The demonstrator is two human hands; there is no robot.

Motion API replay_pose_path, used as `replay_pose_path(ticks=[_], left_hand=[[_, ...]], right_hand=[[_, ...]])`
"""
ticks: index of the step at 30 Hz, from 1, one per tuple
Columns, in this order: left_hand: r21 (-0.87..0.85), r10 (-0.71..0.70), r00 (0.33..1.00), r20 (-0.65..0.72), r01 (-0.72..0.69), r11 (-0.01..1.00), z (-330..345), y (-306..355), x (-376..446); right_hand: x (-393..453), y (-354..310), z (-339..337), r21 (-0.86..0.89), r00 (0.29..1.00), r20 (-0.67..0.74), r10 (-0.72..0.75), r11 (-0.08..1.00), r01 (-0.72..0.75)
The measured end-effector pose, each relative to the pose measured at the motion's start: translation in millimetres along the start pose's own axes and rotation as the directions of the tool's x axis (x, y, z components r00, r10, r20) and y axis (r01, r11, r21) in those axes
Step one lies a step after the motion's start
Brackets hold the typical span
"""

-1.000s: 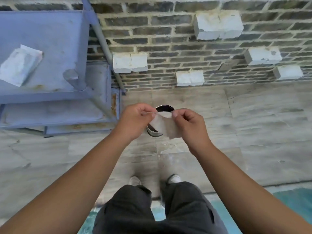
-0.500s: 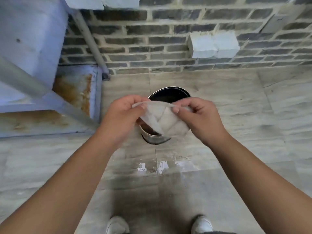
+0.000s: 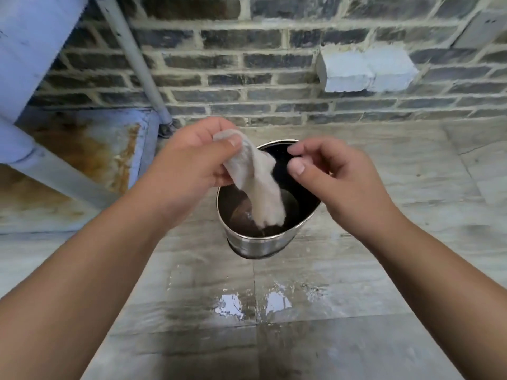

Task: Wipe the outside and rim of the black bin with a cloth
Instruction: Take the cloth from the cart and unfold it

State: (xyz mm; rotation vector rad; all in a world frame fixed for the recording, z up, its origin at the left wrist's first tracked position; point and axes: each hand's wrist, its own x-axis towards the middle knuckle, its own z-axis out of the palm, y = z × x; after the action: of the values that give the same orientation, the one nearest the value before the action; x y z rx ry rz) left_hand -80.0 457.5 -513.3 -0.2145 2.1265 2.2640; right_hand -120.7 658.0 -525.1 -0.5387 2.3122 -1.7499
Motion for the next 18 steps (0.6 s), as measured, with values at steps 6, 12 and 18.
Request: replay_pose_path(ticks=[6, 12, 18], left_hand=[[0.430, 0.132, 0.990, 0.058, -0.144, 0.891, 9, 5, 4], [0.720, 0.310, 0.949, 0.054, -0.252, 0.647, 13, -2, -10], [0.806, 0.344, 0.937, 0.065, -0.252, 0.536, 6, -1, -17]], right_hand=[[15, -10, 28, -0.360, 0.982, -0.047, -0.185, 0.920, 0.156], [5, 2, 24, -0.406, 0.987, -0.120, -0.108, 0.913, 0.051], [10, 8, 19, -0.699, 0.998, 0.026, -0.050, 0.713, 0.054]])
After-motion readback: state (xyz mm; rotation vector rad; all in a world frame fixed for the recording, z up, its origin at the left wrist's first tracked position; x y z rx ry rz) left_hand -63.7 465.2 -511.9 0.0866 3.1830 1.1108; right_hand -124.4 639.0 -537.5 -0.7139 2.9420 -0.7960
